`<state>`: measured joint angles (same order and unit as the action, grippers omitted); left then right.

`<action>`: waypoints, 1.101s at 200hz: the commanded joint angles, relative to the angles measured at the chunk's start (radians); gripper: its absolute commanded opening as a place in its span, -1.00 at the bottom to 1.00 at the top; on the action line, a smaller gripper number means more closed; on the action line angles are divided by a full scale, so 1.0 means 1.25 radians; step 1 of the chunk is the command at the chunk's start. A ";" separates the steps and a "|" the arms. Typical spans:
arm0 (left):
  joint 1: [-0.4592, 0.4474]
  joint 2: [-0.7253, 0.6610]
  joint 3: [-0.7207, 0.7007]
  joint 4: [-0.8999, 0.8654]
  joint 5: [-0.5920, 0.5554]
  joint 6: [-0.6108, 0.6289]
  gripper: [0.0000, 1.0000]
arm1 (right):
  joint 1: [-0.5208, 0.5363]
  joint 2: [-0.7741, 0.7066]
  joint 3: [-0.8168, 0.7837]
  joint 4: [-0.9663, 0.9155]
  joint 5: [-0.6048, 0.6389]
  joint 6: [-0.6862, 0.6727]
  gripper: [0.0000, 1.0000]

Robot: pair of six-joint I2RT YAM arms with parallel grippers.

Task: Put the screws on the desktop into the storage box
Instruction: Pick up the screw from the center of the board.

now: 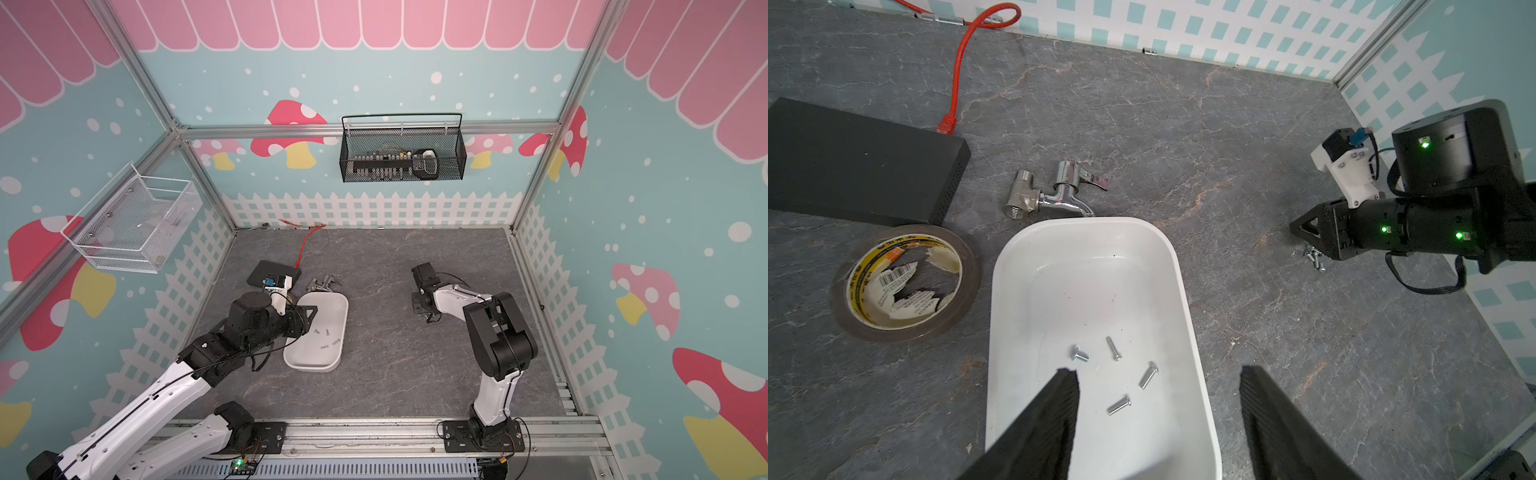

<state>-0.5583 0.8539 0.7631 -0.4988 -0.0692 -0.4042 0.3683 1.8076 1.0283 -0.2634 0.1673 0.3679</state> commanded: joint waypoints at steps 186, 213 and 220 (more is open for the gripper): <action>0.004 -0.001 -0.009 0.004 -0.010 0.005 0.31 | -0.004 -0.125 -0.067 0.016 -0.069 0.011 -0.88; 0.004 0.002 -0.010 0.004 -0.009 0.004 0.31 | -0.005 -0.130 -0.062 0.016 -0.098 0.015 -0.92; 0.004 0.002 -0.009 0.004 -0.010 0.005 0.31 | -0.004 -0.133 -0.063 0.017 -0.106 0.015 -0.93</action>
<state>-0.5583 0.8539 0.7631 -0.4988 -0.0715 -0.4042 0.3664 1.6665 0.9596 -0.2527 0.0685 0.3752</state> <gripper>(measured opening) 0.656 0.057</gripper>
